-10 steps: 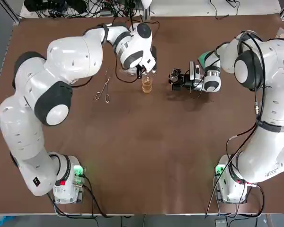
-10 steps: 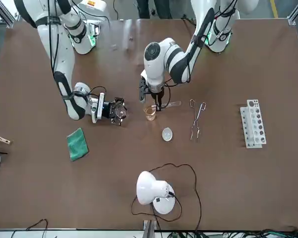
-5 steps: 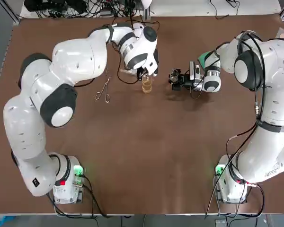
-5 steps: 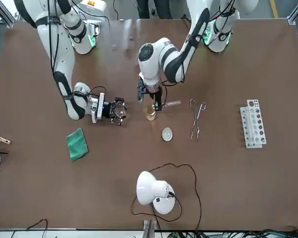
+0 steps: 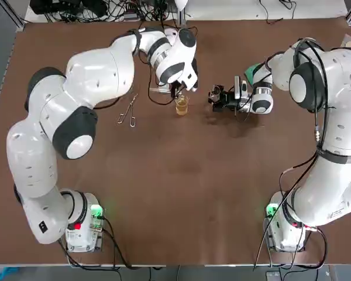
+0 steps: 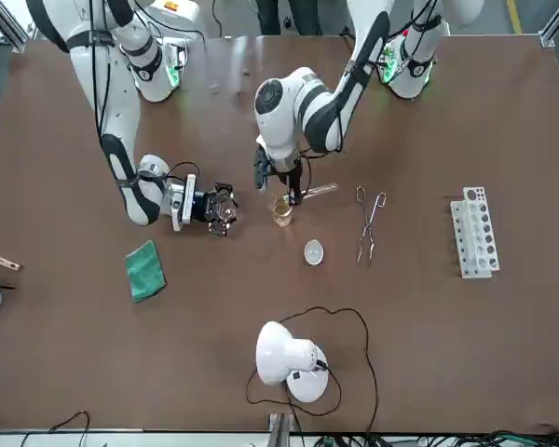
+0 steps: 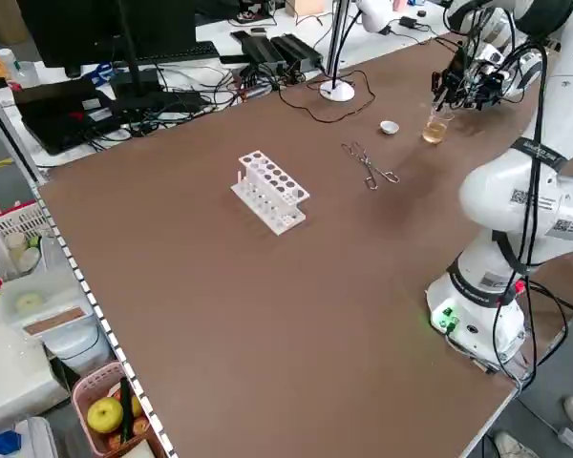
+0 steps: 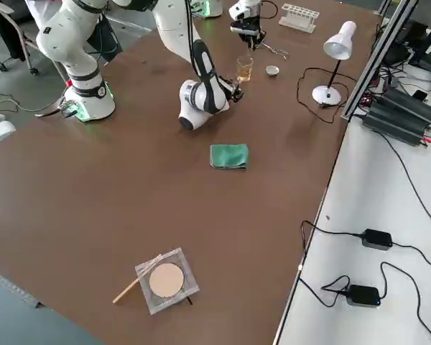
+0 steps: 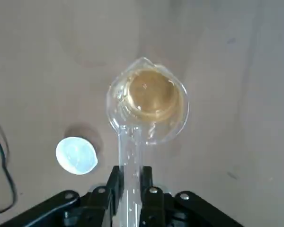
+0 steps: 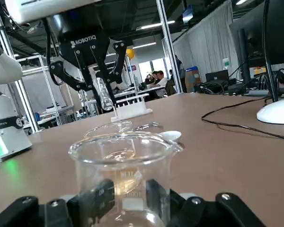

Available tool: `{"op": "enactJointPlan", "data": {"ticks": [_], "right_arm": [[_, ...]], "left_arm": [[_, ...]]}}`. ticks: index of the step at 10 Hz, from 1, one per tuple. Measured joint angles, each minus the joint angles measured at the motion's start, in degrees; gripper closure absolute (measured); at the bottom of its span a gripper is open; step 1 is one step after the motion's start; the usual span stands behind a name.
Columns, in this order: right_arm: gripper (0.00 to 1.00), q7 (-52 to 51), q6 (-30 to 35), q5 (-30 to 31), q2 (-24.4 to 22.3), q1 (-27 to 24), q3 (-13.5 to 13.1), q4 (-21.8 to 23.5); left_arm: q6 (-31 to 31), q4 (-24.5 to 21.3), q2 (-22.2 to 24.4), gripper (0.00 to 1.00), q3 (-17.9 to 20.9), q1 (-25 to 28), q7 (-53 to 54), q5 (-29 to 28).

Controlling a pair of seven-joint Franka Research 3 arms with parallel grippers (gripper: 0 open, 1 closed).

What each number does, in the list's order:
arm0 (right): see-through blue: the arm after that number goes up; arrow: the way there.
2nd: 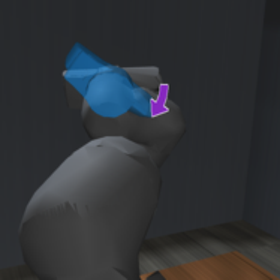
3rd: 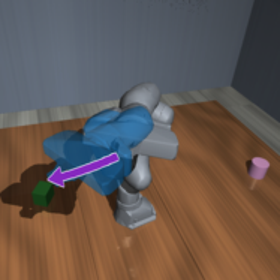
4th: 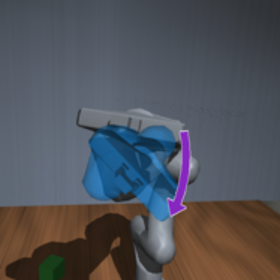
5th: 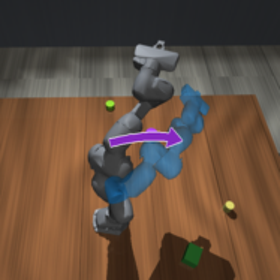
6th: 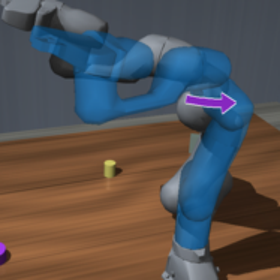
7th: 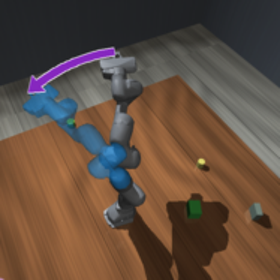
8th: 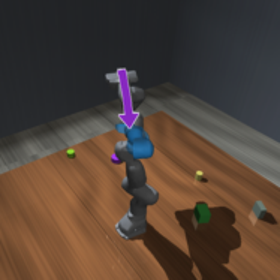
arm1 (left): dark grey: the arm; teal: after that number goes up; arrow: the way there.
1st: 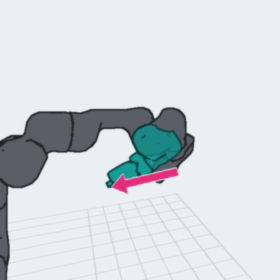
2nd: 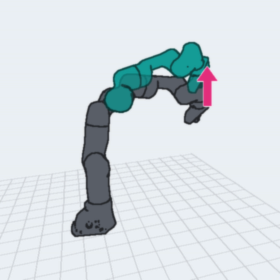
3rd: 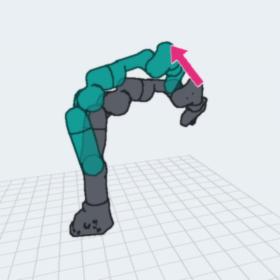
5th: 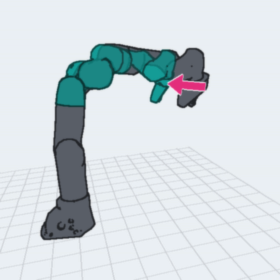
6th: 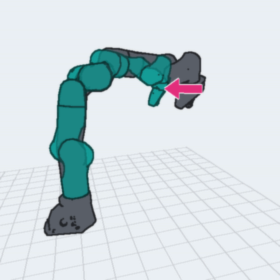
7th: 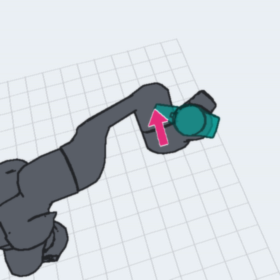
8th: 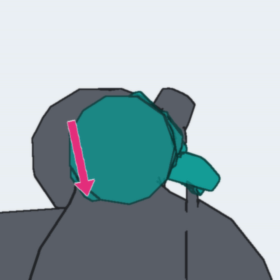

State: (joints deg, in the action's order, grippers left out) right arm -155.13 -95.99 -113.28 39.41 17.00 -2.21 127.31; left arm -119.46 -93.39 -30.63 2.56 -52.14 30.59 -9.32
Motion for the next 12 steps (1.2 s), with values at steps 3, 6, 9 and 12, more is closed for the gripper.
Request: {"op": "enactJointPlan", "data": {"ticks": [3,6,9,12], "right_arm": [[0.61,0.0,0.0,0.0,0.0,0.0,0.0,0.0],[0.61,0.0,0.0,-0.3,0.0,0.1,0.0,0.0],[0.61,1.3,0.0,-2.4,0.0,1.5,0.3,0.0],[0.61,5.7,-0.4,-6.0,-0.1,2.7,2.5,0.0]], "left_arm": [[-1.6,1.9,0.2,0.79,0.2,5.3,3.2,7.0],[-5.8,2.5,2.7,0.79,0.3,13.7,18.3,14.8],[-5.7,0.9,7.7,0.79,-1.4,25.4,38.0,27.0],[-5.4,-4.0,10.9,0.79,-4.8,40.2,59.8,39.7]]}}
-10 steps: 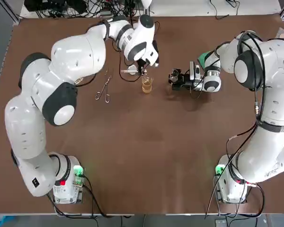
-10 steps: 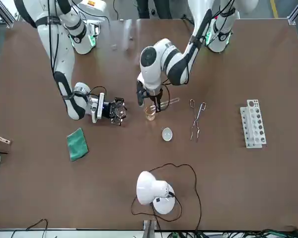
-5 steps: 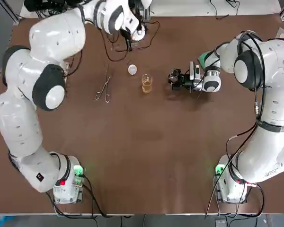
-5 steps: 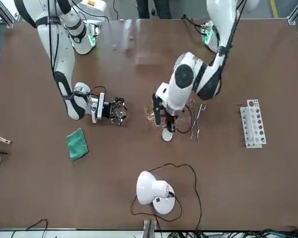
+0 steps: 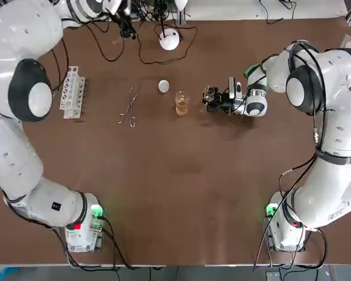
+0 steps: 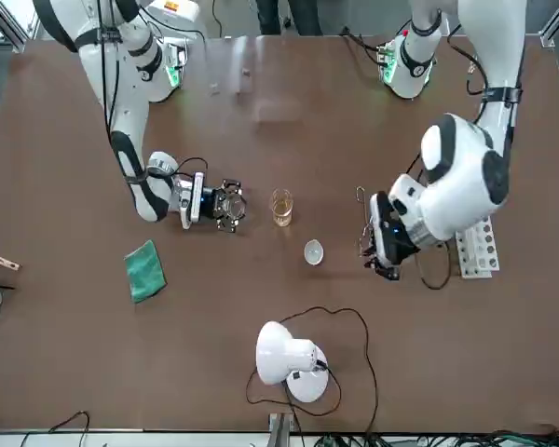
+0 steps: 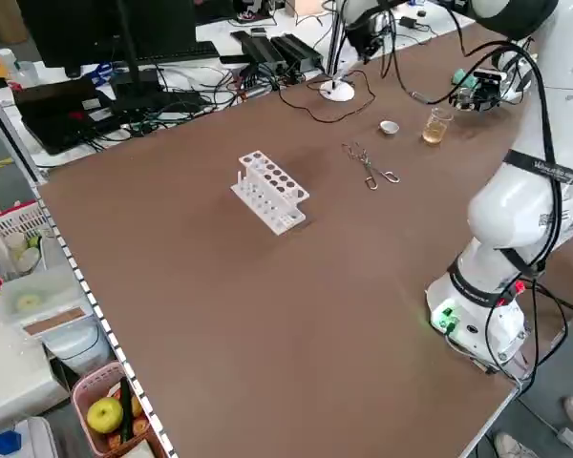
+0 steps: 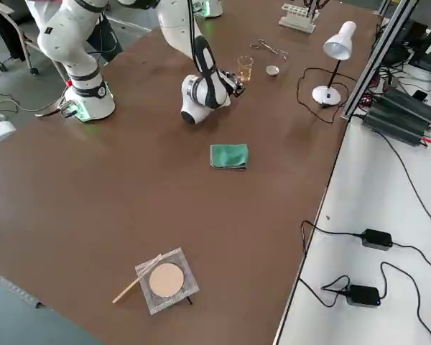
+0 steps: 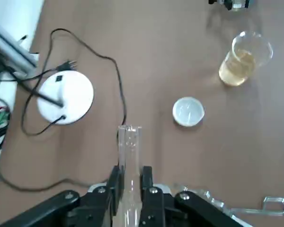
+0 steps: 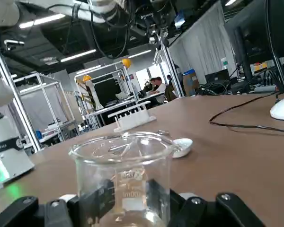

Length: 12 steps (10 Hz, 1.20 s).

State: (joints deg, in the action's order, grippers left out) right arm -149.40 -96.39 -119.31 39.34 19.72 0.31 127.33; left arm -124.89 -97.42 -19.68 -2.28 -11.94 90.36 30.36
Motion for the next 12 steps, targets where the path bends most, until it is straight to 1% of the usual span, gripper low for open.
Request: {"op": "enactJointPlan", "data": {"ticks": [1,2,3,5,6,7,9,10,12], "right_arm": [[0.61,1.7,-1.1,-1.2,-0.3,0.2,0.9,-0.1],[0.61,3.7,-2.8,-2.2,-1.7,0.2,1.8,-0.3],[0.61,6.0,-5.1,-2.9,-3.8,0.3,2.9,-0.4],[0.61,11.1,-10.0,-4.7,-8.1,0.7,5.0,-0.3],[0.61,13.0,-11.5,-5.5,-9.6,1.1,5.4,-0.1],[0.61,14.4,-12.5,-6.9,-10.6,1.7,5.8,0.1],[0.61,15.1,-13.0,-12.9,-11.2,4.9,6.5,1.2],[0.61,15.1,-13.5,-16.2,-11.2,7.2,6.6,1.7],[0.61,16.3,-14.6,-20.4,-11.2,10.2,6.6,2.0]], "left_arm": [[0.9,-2.3,1.0,0.79,-3.1,6.6,6.8,3.2],[3.6,-4.2,2.2,0.79,-6.3,13.4,12.9,6.0],[8.3,-5.5,3.4,0.79,-8.5,20.0,18.4,8.4],[20.1,-6.9,4.9,0.79,-9.5,30.7,27.1,11.9],[24.6,-7.3,4.8,0.79,-9.5,35.2,30.9,13.4],[27.5,-7.6,4.3,0.79,-9.5,39.0,34.5,15.4],[33.6,-7.7,2.1,0.79,-9.6,45.4,39.7,21.7],[36.8,-7.3,0.2,0.79,-9.6,48.0,41.3,23.3],[40.9,-5.9,-4.3,0.79,-9.6,50.4,42.9,24.1]]}}
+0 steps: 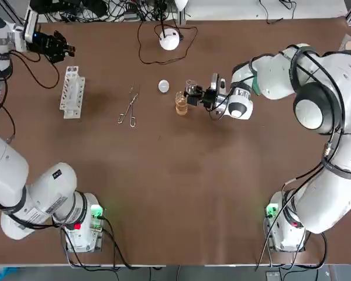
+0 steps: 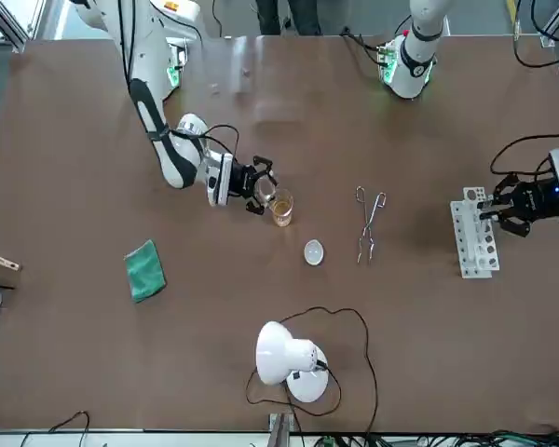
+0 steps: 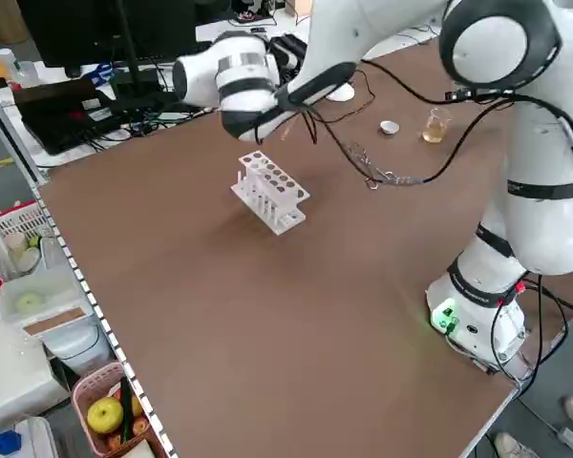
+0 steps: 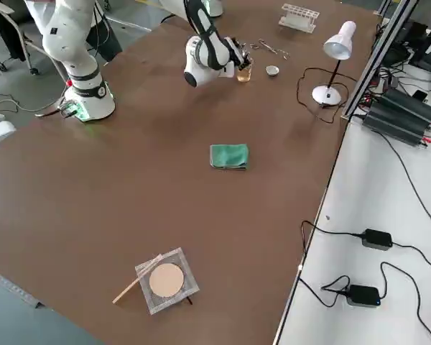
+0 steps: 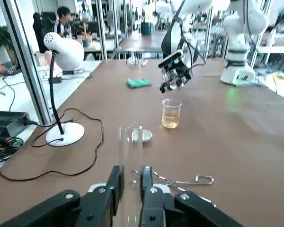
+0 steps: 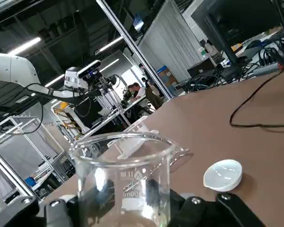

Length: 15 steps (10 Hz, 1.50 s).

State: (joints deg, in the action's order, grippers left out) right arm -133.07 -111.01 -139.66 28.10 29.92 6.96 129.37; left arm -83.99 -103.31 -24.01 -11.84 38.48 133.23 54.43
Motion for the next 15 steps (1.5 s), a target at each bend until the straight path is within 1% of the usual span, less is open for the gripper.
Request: {"op": "enactJointPlan", "data": {"ticks": [2,4,6,8,9,12,14,15], "right_arm": [[0.61,1.5,-0.7,-1.8,0.0,1.2,0.0,0.1],[0.61,2.3,-1.5,-3.9,0.0,2.2,0.1,0.3],[0.61,4.5,-1.5,-4.6,0.0,3.3,0.5,0.3],[0.61,6.5,-1.5,-5.5,-0.1,3.6,1.9,0.3],[0.61,6.9,-1.5,-5.6,-0.3,3.6,2.2,0.3],[0.61,8.3,-3.5,-5.9,-1.7,3.6,2.4,0.2],[0.61,10.0,-4.6,-6.6,-2.4,3.6,3.5,0.2],[0.61,11.6,-4.7,-6.7,-2.4,3.6,3.7,0.3]], "left_arm": [[2.0,1.9,-4.3,0.79,0.0,1.9,0.4,0.2],[4.3,4.2,-8.3,0.79,0.0,5.4,0.6,0.3],[7.6,8.6,-12.7,0.79,0.0,7.5,0.7,3.4],[9.7,10.8,-15.4,0.79,0.0,7.6,0.6,7.1],[10.2,11.0,-15.9,0.79,0.0,7.7,0.6,8.1],[11.1,10.3,-16.7,0.79,0.0,8.4,0.6,8.7],[12.6,7.9,-17.1,0.79,0.0,9.6,2.7,8.7],[12.8,7.1,-17.2,0.79,0.0,10.3,3.5,8.7]]}}
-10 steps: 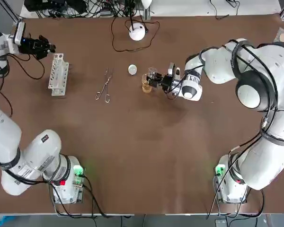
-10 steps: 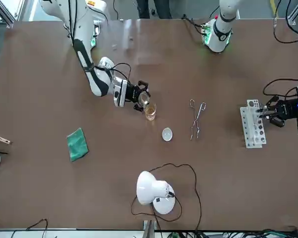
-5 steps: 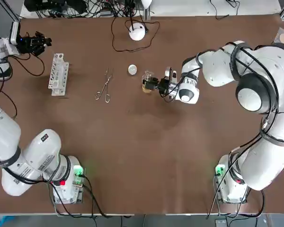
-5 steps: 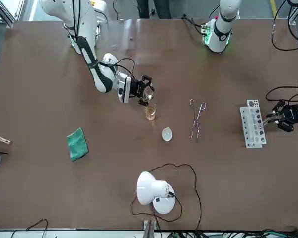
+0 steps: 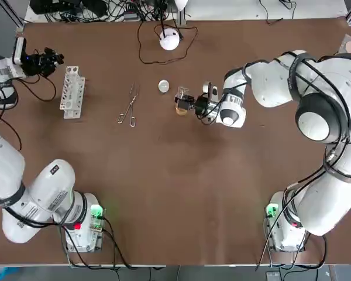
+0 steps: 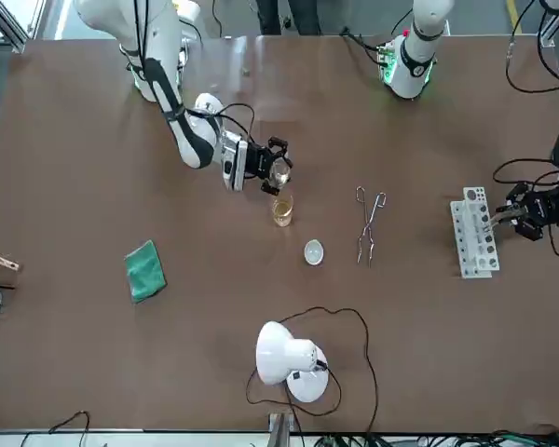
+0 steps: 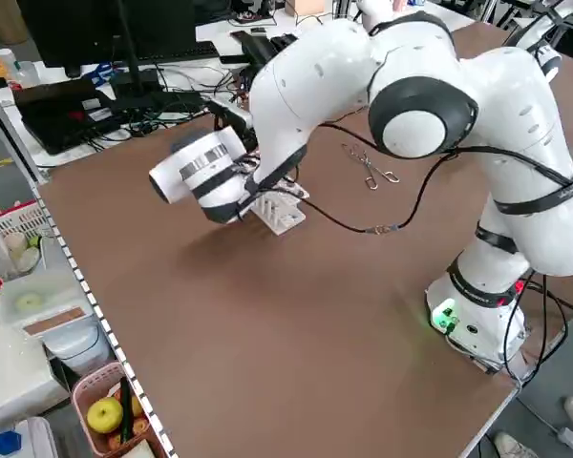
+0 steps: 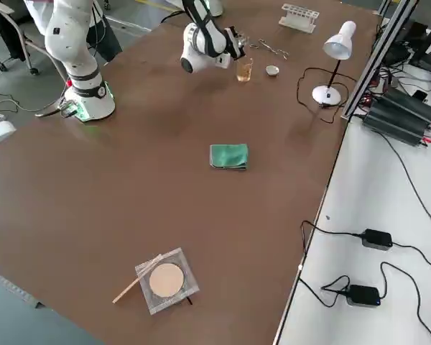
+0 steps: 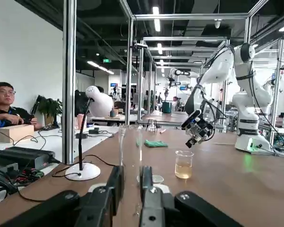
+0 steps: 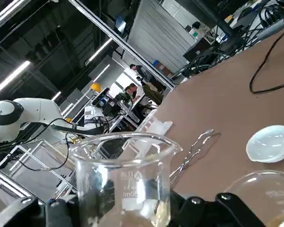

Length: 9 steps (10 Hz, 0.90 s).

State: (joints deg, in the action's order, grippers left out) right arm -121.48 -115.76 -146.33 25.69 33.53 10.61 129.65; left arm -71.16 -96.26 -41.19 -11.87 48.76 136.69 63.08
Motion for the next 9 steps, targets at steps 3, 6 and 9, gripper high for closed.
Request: {"op": "enactJointPlan", "data": {"ticks": [3,6,9], "right_arm": [[0.61,3.8,-0.3,-0.1,0.0,0.0,0.1,0.0],[0.61,9.6,-0.3,-0.1,0.0,0.0,0.3,0.0],[0.61,13.2,-0.3,-0.1,0.0,0.0,0.5,0.0]], "left_arm": [[0.2,-1.0,-0.2,0.79,0.0,1.3,2.1,-0.5],[0.2,-1.1,-1.3,0.79,0.0,1.5,4.7,-0.6],[0.2,-1.0,-2.2,0.79,0.0,1.5,5.0,-0.6]]}}
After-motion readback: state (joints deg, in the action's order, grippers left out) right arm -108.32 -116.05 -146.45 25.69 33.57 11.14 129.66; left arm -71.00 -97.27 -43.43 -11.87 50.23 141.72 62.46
